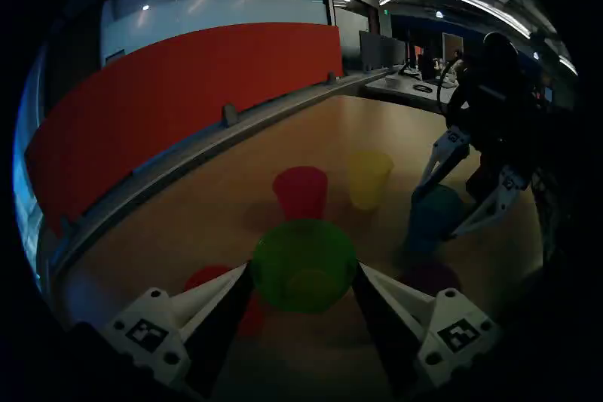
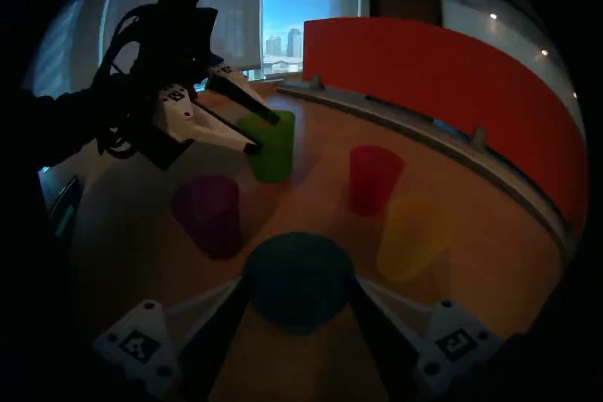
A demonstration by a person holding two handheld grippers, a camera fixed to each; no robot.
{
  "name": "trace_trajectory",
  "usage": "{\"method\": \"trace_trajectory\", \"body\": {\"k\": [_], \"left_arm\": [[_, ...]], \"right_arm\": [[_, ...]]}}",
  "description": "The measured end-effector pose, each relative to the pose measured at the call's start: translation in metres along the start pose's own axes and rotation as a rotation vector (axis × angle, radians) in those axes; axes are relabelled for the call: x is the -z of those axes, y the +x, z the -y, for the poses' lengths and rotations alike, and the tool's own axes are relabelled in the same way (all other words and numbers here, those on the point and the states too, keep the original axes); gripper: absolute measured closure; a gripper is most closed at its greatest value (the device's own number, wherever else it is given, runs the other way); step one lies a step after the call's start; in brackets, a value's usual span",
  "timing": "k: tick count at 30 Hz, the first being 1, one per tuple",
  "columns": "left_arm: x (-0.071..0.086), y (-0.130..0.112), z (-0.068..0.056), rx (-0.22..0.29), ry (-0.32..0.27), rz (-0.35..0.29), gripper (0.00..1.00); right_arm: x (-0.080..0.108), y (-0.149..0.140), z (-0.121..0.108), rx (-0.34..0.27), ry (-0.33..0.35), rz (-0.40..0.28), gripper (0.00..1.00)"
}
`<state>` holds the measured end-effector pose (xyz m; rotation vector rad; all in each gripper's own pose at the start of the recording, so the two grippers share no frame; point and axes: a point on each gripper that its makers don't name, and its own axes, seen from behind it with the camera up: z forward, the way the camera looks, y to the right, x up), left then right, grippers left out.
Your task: Pour water
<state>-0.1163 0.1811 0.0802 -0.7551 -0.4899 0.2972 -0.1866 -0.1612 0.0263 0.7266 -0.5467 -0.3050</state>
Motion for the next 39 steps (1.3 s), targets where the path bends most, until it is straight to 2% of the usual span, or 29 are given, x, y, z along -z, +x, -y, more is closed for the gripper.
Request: {"method": "trace_trajectory", "body": {"k": [8,15,21,29,39], "left_arm": [[0.013,0.003,-0.001,0.012,0.004,-0.024,0.11],[0.032,0.014,-0.003,0.022,0.004,-0.071,0.11],[0.052,0.026,-0.003,0.029,0.015,-0.103,0.11],[0.081,0.048,-0.009,0.029,0.020,-0.161,0.11],[0.115,0.071,-0.016,0.036,0.026,-0.237,0.11]], "right_arm": [[0.009,0.016,0.002,0.008,-0.008,-0.031,0.09],[0.025,0.037,0.007,0.027,-0.010,-0.064,0.09],[0.044,0.059,0.009,0.036,-0.019,-0.103,0.09],[0.069,0.088,0.011,0.037,-0.025,-0.157,0.09],[0.094,0.110,0.014,0.070,-0.037,-0.185,0.09]]}}
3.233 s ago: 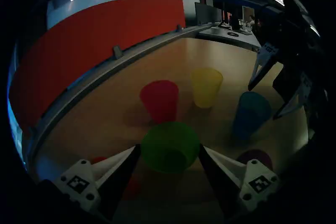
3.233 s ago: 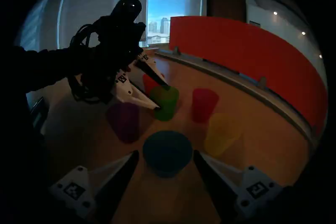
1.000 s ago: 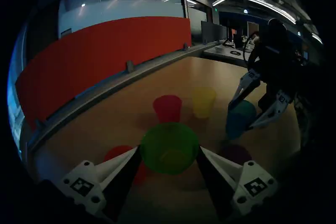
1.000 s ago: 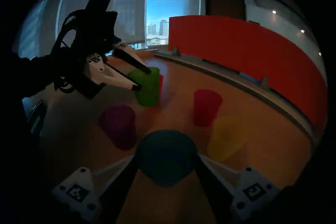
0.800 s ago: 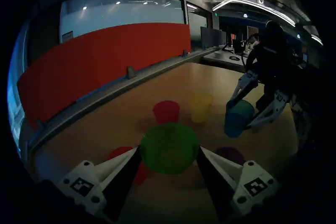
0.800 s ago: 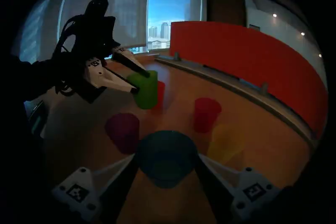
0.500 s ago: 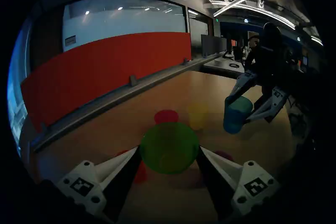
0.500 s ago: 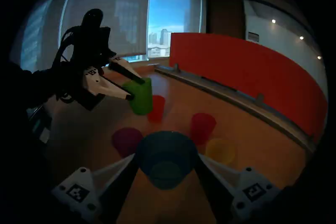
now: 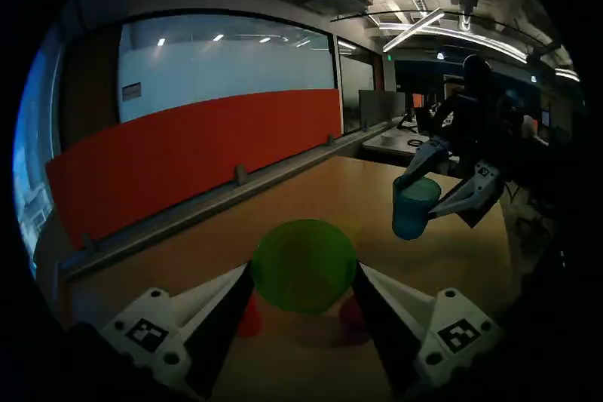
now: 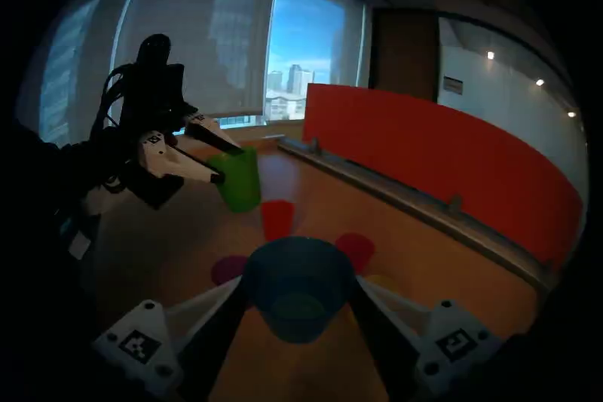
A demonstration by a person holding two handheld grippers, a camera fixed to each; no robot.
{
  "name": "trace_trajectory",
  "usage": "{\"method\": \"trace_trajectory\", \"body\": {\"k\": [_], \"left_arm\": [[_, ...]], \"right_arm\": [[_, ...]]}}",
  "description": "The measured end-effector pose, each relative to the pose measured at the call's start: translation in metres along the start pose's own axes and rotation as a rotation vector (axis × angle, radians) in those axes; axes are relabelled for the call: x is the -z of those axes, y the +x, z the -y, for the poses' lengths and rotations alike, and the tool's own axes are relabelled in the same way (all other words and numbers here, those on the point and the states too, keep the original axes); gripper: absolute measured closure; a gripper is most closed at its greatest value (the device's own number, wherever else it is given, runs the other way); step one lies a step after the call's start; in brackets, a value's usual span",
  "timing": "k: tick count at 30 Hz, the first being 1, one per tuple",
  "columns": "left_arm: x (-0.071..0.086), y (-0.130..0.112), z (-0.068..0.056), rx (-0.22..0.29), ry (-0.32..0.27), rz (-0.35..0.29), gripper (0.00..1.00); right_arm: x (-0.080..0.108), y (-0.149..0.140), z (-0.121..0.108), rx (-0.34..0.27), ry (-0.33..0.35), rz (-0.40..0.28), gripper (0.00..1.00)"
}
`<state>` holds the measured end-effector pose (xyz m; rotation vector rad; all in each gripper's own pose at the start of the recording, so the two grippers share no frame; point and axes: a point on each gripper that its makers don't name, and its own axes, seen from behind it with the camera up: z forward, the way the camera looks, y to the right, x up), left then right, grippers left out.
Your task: Pour water
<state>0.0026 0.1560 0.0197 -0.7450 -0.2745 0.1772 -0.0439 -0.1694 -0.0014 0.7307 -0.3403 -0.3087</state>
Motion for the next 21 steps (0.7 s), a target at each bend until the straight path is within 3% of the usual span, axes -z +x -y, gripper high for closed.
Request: {"method": "trace_trajectory", "body": {"k": [14,21], "left_arm": [[0.025,0.025,-0.005,0.056,-0.007,-0.095,0.11],[0.031,0.032,-0.008,0.047,-0.005,-0.128,0.11]], "right_arm": [[0.010,0.023,0.012,-0.008,0.009,-0.055,0.09],[0.011,0.032,0.012,-0.013,0.003,-0.081,0.09]]}}
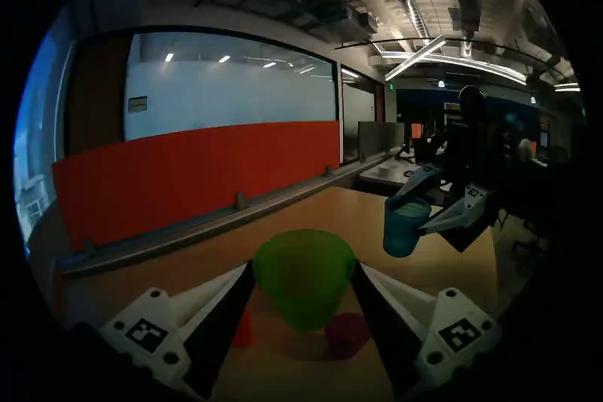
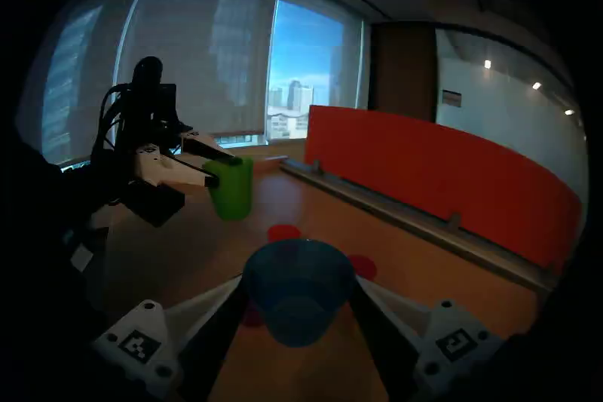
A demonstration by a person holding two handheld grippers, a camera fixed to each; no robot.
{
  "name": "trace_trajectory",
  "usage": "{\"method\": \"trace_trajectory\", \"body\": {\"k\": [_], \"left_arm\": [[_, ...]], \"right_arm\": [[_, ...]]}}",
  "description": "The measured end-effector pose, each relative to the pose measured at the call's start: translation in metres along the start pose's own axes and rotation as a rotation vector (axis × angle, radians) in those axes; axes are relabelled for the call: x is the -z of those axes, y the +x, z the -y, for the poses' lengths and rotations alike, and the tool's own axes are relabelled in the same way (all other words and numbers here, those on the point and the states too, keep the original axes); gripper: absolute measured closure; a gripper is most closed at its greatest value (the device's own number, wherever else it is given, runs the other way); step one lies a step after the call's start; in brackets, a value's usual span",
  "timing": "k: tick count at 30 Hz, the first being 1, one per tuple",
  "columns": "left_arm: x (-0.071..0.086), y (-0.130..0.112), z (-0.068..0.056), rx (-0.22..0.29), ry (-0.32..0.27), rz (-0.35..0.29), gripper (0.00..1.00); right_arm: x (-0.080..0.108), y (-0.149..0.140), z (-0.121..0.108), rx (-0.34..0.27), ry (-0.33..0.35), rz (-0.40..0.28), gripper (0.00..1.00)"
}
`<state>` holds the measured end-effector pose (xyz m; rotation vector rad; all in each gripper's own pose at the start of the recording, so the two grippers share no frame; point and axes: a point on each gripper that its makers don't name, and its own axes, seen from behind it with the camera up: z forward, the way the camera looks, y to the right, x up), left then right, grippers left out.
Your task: Pour water
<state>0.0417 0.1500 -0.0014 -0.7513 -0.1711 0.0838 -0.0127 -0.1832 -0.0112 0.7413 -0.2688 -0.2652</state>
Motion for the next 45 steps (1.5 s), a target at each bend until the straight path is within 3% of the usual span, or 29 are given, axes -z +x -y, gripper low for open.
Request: {"method": "trace_trajectory", "body": {"k": [19,30,45], "left_arm": [[0.001,0.005,-0.011,-0.009,-0.007,-0.056,0.10],[0.001,0.002,-0.009,0.009,-0.007,-0.067,0.11],[-0.001,-0.010,-0.010,-0.028,-0.001,-0.062,0.11]], "right_arm": [[0.001,0.020,-0.004,-0.001,-0.003,-0.088,0.09],[-0.002,0.030,-0.006,-0.017,0.004,-0.164,0.09],[-0.011,0.042,-0.006,0.020,0.016,-0.180,0.09]]}}
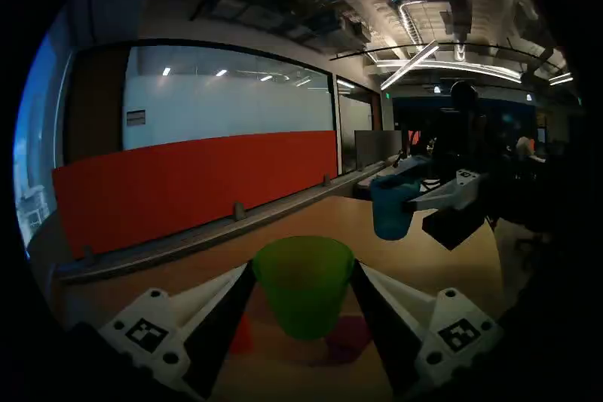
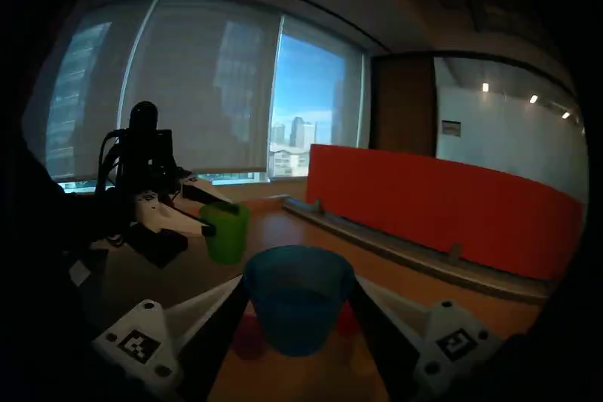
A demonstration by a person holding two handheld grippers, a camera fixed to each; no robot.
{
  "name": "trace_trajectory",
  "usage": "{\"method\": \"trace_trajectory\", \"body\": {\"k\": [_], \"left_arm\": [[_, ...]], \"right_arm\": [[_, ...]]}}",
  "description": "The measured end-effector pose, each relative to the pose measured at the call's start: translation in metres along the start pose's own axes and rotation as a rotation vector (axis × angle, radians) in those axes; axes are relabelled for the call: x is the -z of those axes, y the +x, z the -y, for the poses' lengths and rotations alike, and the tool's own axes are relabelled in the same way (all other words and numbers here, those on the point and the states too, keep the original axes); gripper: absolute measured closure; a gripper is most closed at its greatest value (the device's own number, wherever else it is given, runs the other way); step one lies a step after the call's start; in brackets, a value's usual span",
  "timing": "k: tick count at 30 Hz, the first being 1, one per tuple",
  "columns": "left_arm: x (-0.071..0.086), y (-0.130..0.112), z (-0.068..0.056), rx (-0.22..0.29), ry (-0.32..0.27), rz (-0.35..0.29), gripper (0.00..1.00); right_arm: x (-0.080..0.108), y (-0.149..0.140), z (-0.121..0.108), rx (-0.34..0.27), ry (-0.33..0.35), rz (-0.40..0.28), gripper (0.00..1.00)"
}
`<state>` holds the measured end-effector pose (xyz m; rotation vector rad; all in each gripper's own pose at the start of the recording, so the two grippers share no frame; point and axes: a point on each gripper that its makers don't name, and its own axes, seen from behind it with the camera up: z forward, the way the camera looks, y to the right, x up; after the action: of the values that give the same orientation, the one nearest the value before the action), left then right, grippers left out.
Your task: Pour water
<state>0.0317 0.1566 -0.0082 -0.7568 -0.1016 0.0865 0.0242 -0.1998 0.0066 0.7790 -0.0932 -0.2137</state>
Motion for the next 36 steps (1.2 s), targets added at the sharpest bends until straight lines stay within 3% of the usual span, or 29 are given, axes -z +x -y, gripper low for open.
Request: {"method": "trace_trajectory", "body": {"k": [9,21,36], "left_arm": [[-0.005,-0.010,-0.001,0.013,-0.004,-0.004,0.11],[-0.014,-0.011,-0.005,0.011,-0.013,-0.015,0.11],[-0.018,-0.004,-0.018,-0.002,-0.035,-0.035,0.11]], "right_arm": [[-0.009,0.017,0.001,0.085,0.011,-0.008,0.08],[-0.023,0.047,-0.009,0.244,0.006,-0.011,0.09],[-0.038,0.071,-0.003,0.491,0.002,0.014,0.10]]}}
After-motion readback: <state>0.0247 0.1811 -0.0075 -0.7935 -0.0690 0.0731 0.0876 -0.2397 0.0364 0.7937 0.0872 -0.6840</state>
